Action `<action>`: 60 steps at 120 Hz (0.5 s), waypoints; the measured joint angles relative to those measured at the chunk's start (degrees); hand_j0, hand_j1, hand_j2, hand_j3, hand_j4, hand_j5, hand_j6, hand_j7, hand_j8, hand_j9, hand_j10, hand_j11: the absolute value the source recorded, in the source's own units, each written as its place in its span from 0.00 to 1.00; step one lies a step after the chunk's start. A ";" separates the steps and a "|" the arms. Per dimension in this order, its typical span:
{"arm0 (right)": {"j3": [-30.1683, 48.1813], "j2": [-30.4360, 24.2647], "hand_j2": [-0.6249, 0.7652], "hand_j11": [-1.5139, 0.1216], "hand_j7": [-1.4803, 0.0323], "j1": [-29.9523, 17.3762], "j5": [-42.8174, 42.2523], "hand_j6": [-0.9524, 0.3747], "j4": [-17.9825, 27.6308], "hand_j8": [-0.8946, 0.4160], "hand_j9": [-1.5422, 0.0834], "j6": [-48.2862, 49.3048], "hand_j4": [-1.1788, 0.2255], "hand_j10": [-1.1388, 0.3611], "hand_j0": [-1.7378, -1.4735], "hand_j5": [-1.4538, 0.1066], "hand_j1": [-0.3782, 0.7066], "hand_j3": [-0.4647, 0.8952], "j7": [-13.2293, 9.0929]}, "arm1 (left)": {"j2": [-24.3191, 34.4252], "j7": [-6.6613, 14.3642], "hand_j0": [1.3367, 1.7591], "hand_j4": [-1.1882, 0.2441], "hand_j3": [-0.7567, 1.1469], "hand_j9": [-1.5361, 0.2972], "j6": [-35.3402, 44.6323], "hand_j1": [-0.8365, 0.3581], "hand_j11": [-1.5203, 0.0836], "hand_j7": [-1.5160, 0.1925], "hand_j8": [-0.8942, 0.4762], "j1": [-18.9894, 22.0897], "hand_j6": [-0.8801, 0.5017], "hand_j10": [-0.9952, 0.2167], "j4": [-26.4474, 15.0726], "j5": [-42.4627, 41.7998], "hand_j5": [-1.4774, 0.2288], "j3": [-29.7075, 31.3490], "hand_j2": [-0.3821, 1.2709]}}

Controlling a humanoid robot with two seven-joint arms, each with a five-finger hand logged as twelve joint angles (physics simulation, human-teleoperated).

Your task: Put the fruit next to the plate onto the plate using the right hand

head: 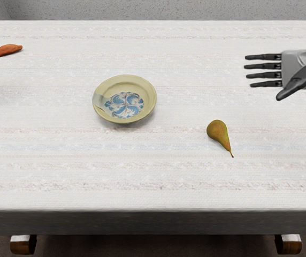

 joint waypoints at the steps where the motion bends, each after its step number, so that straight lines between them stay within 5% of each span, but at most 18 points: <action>1: 0.01 -0.04 0.45 0.93 0.98 -0.01 0.03 0.72 0.00 0.68 0.95 0.00 0.84 0.76 0.30 0.93 0.03 0.34 0.00 | 0.00 0.00 0.76 0.83 0.40 0.84 0.00 0.99 0.95 0.89 0.65 0.00 0.64 0.82 0.00 0.00 0.87 0.00 0.23; 31: 0.05 -0.03 0.45 0.93 0.98 0.97 0.66 0.72 0.40 0.68 0.95 0.00 0.84 0.76 0.30 0.93 0.03 0.34 0.00 | 0.00 0.00 0.76 0.83 0.40 0.84 0.00 0.99 0.95 0.89 0.65 0.00 0.64 0.82 0.00 0.00 0.87 -0.01 0.23; 60: -0.51 0.24 0.45 0.93 0.98 5.92 -5.91 0.72 5.68 0.68 0.95 0.00 0.84 0.76 0.30 0.93 0.03 0.34 0.00 | 0.00 0.00 0.76 0.83 0.40 0.84 0.00 0.99 0.95 0.89 0.65 0.00 0.64 0.82 0.00 0.00 0.87 -0.05 0.23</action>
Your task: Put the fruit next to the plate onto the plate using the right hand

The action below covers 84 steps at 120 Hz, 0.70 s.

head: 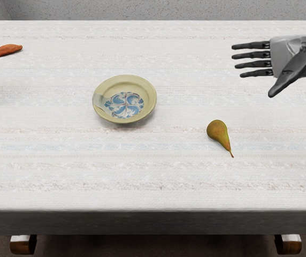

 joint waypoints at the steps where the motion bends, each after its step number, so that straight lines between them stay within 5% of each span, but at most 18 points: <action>1: -0.01 0.00 0.45 0.93 0.98 0.09 -0.42 0.72 0.17 0.68 0.95 0.00 0.84 0.76 0.30 0.93 0.03 0.34 0.00 | 0.00 0.00 0.76 0.83 0.40 0.84 0.00 0.99 0.95 0.89 0.65 0.00 0.64 0.82 0.00 0.00 0.87 0.00 0.23; 33: -6.53 0.07 0.45 0.93 0.98 5.54 -8.84 0.72 5.75 0.68 0.95 -1.30 0.84 0.76 0.30 0.93 0.03 0.34 0.00 | 0.00 0.00 0.76 0.83 0.40 0.84 0.00 0.99 0.95 0.89 0.65 0.00 0.64 0.82 0.00 0.00 0.87 -0.08 0.23; 63: -18.54 7.79 0.45 0.93 0.98 14.61 -20.78 0.72 8.06 0.68 0.95 -21.58 0.84 0.76 0.30 0.93 0.03 0.34 0.00 | 0.00 0.00 0.76 0.83 0.40 0.84 0.00 0.99 0.95 0.89 0.65 0.00 0.64 0.82 0.00 0.00 0.87 -0.08 0.23; 84: -20.29 9.58 0.45 0.93 0.98 15.84 -29.11 0.72 15.05 0.68 0.95 -28.40 0.84 0.76 0.30 0.93 0.03 0.34 0.00 | 0.00 0.00 0.76 0.83 0.40 0.84 0.01 0.99 0.95 0.89 0.65 0.00 0.64 0.82 0.00 0.00 0.87 -0.03 0.23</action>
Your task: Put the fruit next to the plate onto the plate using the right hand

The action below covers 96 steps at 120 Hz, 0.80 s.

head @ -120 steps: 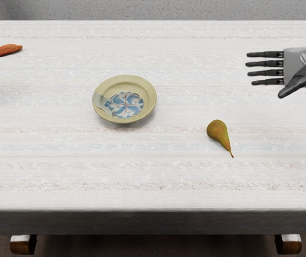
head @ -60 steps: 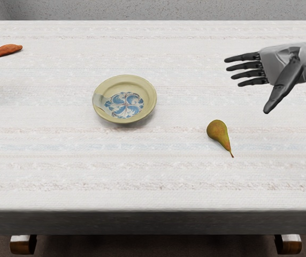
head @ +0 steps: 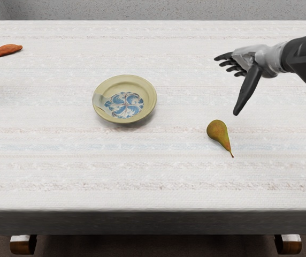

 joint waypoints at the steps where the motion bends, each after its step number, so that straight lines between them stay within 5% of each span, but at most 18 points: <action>1: -0.09 0.03 0.45 0.93 0.98 0.02 -0.20 0.72 0.39 0.68 0.95 -0.41 0.84 0.76 0.30 0.93 0.03 0.34 0.00 | 0.00 0.00 0.76 0.83 0.40 0.84 0.00 0.99 0.95 0.89 0.65 0.00 0.64 0.82 0.00 0.00 0.87 0.00 0.23; 30: -5.38 2.12 0.45 0.93 0.98 0.25 -4.47 0.71 8.17 0.68 0.95 -12.28 0.84 0.76 0.30 0.93 0.03 0.34 0.00 | 0.00 0.00 0.76 0.83 0.40 0.84 -0.01 0.99 0.95 0.89 0.65 0.00 0.64 0.82 0.00 0.00 0.87 0.01 0.23; 96: -20.28 9.95 0.45 0.93 0.98 0.21 -7.36 0.72 10.68 0.68 0.95 -35.93 0.84 0.76 0.30 0.93 0.03 0.34 0.00 | 0.00 0.00 0.76 0.83 0.40 0.84 0.00 0.99 0.95 0.89 0.65 0.00 0.64 0.82 0.00 0.00 0.87 0.01 0.23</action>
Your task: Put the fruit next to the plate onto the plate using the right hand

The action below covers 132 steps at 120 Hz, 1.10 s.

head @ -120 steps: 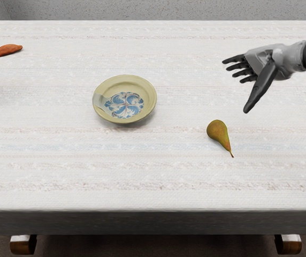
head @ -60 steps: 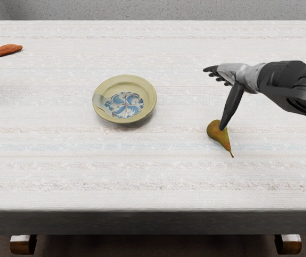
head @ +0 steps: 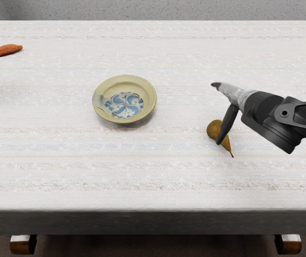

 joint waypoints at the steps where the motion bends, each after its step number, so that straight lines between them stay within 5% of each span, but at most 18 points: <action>1: -0.21 0.11 0.45 0.93 0.98 -0.03 -0.01 0.72 0.02 0.68 0.95 -0.30 0.84 0.76 0.30 0.93 0.03 0.34 0.00 | 0.00 0.00 0.76 0.83 0.40 0.84 0.00 0.99 0.95 0.89 0.65 0.00 0.64 0.82 0.00 0.00 0.87 0.00 0.23; 132: -11.74 11.11 0.42 0.76 0.80 -0.12 -0.43 0.56 -6.20 0.53 0.78 -5.71 0.69 0.62 0.30 0.76 0.25 0.34 0.00 | 0.00 0.00 0.76 0.83 0.40 0.84 0.00 0.99 0.95 0.89 0.65 -0.70 0.64 0.82 0.00 0.00 0.87 -0.08 0.23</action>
